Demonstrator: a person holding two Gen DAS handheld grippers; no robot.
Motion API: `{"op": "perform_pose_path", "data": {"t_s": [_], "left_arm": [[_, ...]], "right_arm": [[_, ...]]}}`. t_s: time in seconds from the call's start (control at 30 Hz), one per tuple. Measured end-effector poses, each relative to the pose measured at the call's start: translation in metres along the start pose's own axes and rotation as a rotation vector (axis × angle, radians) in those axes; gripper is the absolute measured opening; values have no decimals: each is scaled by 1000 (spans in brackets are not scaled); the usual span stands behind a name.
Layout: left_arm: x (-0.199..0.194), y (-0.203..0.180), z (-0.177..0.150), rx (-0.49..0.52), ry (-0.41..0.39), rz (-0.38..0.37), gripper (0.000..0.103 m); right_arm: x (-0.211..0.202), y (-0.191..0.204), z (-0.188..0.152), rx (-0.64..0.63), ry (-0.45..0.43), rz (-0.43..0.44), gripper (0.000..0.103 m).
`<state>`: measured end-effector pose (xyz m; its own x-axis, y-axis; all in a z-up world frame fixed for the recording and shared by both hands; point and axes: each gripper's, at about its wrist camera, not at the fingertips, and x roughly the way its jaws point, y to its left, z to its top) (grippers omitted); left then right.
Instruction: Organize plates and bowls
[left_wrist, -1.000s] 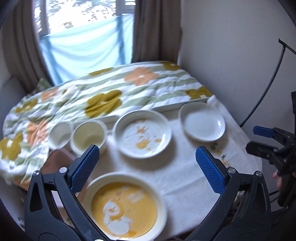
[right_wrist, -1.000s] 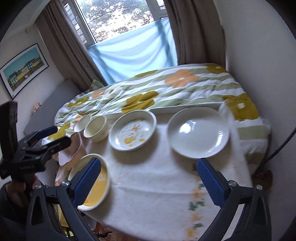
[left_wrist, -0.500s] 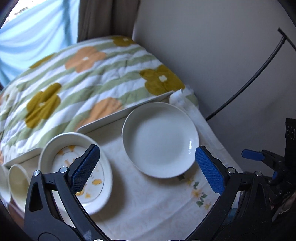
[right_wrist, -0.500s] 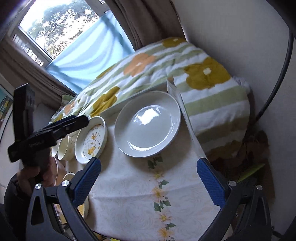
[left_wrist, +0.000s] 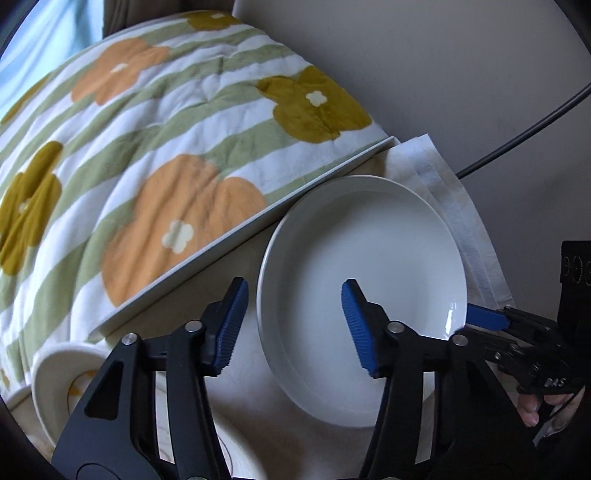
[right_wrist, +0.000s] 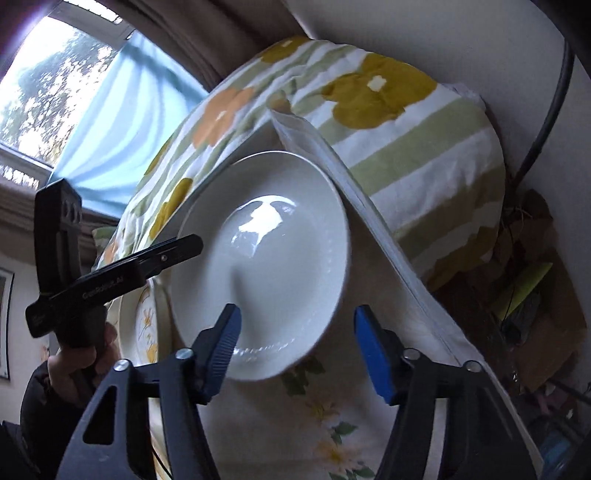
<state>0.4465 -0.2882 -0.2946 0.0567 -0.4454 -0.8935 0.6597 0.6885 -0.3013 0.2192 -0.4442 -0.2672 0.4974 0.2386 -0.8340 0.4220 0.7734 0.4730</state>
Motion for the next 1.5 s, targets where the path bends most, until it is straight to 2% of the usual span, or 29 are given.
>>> {"op": "perform_pose_path", "data": {"t_s": [0.07,0.13,0.23,0.3,0.43,0.73,1.0,1.2,1.37,1.5], "left_arm": [[3,2,2,10,3,-8,33],[5,4,2,21,3,-8,29],[7,5,3,36,1,11,19],[9,8,3,38,6,4,18],[12,3,-1,78,2,31,18],[6,0,-3,101,-17,51,18],[-39,-16,-8,71,-108,90,18],[-100,-28,-29,-37,-188,151,18],[-148,-34,-72,-157,-261,221,18],[-177,-34,-125,-268,-310,280,18]], "right_arm": [[4,-3,2,28,-9,-22,46],[7,-6,3,53,-14,-40,30],[10,-9,2,80,-15,-72,18],[11,-10,3,92,-24,-82,14],[13,-7,5,82,-31,-93,14],[8,-5,3,60,-58,-93,14],[-17,7,8,-35,-80,-57,14],[-51,33,16,-176,-62,19,14],[-73,64,8,-327,-26,74,14],[-76,87,-11,-447,18,120,14]]}}
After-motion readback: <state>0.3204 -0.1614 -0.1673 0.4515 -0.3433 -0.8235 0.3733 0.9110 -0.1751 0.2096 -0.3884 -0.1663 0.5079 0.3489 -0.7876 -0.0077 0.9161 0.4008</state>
